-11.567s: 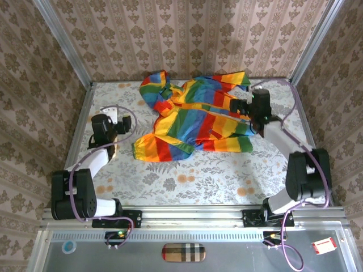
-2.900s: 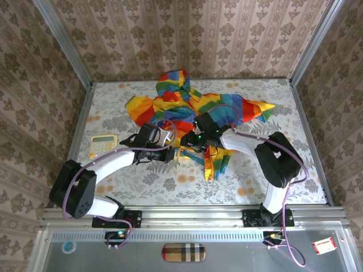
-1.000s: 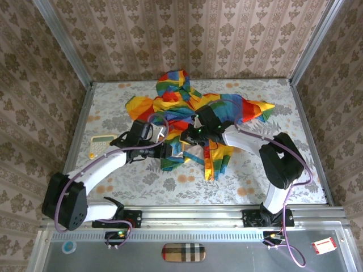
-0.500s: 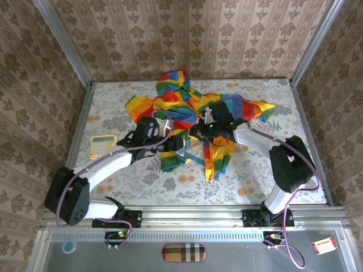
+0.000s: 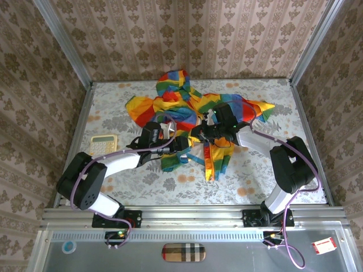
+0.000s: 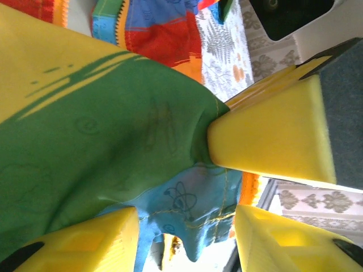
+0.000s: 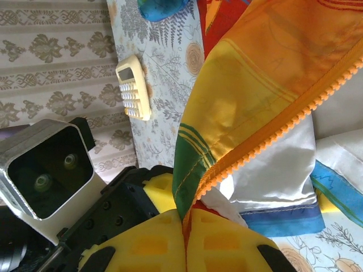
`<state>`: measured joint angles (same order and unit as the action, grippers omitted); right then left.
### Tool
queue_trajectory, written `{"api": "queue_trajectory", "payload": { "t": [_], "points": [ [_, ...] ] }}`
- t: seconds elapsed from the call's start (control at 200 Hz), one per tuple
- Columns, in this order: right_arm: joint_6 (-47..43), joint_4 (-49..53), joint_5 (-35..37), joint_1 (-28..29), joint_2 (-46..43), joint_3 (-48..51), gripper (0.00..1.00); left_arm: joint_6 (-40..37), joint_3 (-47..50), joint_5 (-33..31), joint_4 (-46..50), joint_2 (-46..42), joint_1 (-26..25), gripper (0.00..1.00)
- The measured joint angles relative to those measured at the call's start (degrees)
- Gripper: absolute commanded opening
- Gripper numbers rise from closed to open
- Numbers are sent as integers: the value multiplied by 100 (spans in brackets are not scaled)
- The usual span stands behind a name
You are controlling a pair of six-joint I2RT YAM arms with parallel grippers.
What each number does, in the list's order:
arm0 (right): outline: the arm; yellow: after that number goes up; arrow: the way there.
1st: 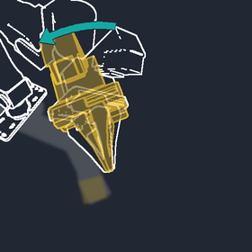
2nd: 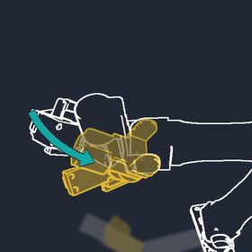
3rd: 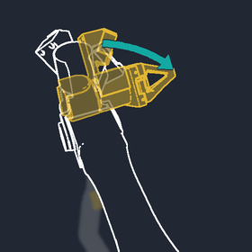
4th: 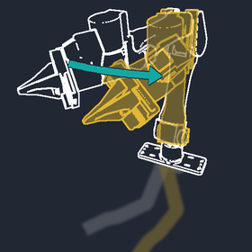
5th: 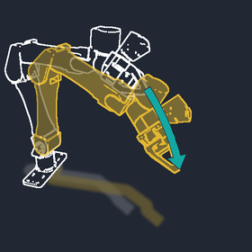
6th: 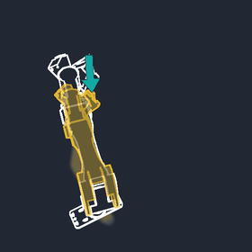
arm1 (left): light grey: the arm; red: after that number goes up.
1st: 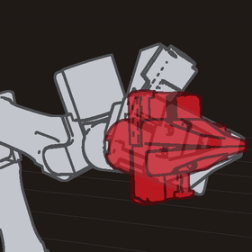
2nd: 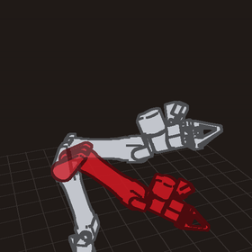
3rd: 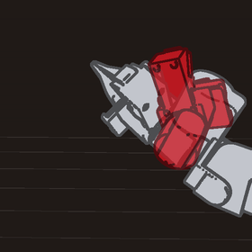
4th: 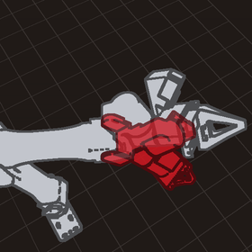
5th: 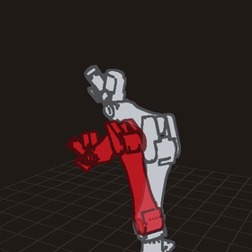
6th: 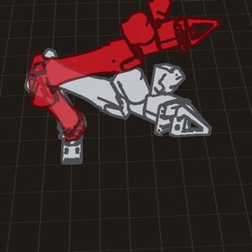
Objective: Zip up the jacket
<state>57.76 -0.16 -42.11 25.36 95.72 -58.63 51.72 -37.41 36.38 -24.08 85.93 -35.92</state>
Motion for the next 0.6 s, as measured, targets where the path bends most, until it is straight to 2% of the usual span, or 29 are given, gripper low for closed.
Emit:
{"api": "queue_trajectory", "payload": {
  "t": [0.23, 0.6],
  "points": [
    [210, -273, -26, -4, 0, 31, 0, 614, 203, 229, -992, 236, 4, 36],
    [249, -315, -20, -4, 105, 31, 0, 876, 221, 446, -1244, 236, 87, 20]
  ]
}}
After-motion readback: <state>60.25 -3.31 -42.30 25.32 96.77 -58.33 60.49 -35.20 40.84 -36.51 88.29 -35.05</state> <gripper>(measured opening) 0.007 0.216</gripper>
